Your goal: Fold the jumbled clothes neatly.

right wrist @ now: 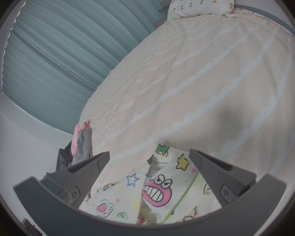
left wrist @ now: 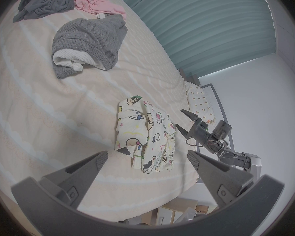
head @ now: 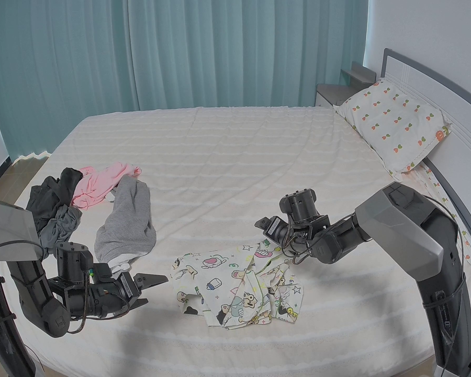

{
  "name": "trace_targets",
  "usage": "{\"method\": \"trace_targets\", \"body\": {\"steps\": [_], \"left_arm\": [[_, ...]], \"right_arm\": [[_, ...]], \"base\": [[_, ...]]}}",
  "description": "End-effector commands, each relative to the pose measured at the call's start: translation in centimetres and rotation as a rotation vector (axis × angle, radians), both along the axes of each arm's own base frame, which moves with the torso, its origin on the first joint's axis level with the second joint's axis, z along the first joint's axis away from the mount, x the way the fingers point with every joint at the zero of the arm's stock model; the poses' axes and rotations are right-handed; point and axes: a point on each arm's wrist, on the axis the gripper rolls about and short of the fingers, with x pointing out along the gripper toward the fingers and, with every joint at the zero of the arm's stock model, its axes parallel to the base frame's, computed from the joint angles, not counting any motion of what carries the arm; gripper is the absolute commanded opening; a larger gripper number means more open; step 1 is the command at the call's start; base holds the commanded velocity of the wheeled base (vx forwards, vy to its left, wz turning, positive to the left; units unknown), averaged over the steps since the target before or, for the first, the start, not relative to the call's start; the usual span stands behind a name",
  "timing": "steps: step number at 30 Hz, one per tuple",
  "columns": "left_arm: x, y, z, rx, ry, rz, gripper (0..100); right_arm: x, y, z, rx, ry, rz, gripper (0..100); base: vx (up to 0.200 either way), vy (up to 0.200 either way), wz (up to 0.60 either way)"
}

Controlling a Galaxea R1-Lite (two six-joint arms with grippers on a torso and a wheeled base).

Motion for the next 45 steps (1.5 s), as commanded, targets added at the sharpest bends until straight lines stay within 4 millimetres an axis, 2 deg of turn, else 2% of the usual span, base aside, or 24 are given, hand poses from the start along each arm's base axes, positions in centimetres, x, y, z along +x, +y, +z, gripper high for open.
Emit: {"method": "trace_targets", "body": {"steps": [1, 4, 6, 8, 11, 14, 16, 17, 22, 25, 32, 38, 39, 43, 45], "left_arm": [[0.0, -0.1, -0.3, 0.003, 0.013, -0.003, 100], [0.0, -0.1, -0.4, 0.003, 0.014, -0.006, 100], [0.0, -0.2, -0.7, 0.006, 0.026, -0.009, 100], [0.0, -0.4, -0.8, 0.010, 0.022, -0.019, 100], [0.0, -0.4, -0.9, 0.018, 0.019, -0.025, 100], [0.0, -0.4, -1.0, 0.024, 0.015, -0.030, 100], [0.0, -0.4, -1.0, 0.025, 0.014, -0.032, 100], [0.0, -0.4, -1.0, 0.025, 0.015, -0.032, 100], [0.0, -0.4, -1.1, 0.028, 0.014, -0.035, 100], [0.0, -0.4, -1.1, 0.033, 0.011, -0.039, 100], [0.1, -0.5, -1.2, 0.045, 0.014, -0.026, 100], [0.0, -0.7, -1.4, 0.052, 0.019, -0.027, 100], [0.0, -0.7, -1.4, 0.053, 0.021, -0.027, 100], [0.0, -0.7, -1.4, 0.052, 0.018, -0.027, 100], [0.0, -0.7, -1.4, 0.052, 0.018, -0.027, 100]], "right_arm": [[-3.4, -0.2, 4.5, 0.077, -0.085, 0.095, 100], [-4.9, 0.0, 3.8, 0.075, -0.085, 0.161, 100], [-6.3, 0.6, 2.4, 0.065, -0.049, 0.206, 100], [-7.0, 0.9, 1.9, 0.067, -0.034, 0.236, 100], [-7.4, 1.2, 1.7, 0.077, -0.019, 0.272, 100], [-8.0, 2.4, 1.5, 0.092, -0.006, 0.340, 100], [-8.0, 2.5, 1.4, 0.092, -0.004, 0.345, 100], [-8.2, 3.3, 0.5, 0.077, 0.009, 0.381, 100], [-8.4, 5.0, -1.3, 0.026, 0.049, 0.428, 100], [-8.2, 5.3, -2.7, 0.007, 0.066, 0.437, 100], [-7.4, 5.8, -3.4, 0.002, 0.056, 0.437, 100], [-7.1, 6.3, -3.3, 0.004, 0.035, 0.445, 100], [-7.1, 6.3, -3.3, 0.004, 0.035, 0.445, 0], [-6.9, 6.5, -3.4, 0.006, 0.029, 0.443, 0], [-6.8, 5.8, -3.0, 0.004, 0.034, 0.428, 0]], "base": [[0.000, 0.000, 0.00], [0.000, 0.000, 0.00], [0.000, 0.000, 0.00], [0.000, 0.000, 0.00], [0.000, 0.000, 0.00], [0.000, 0.000, 0.00], [0.000, 0.000, 0.00], [0.000, 0.000, 0.00], [0.000, 0.000, 0.00], [0.000, 0.000, 0.00], [0.000, 0.000, 0.00], [0.000, 0.000, 0.00], [0.000, 0.000, 0.00], [0.000, 0.000, 0.00], [0.000, 0.000, 0.00]]}}
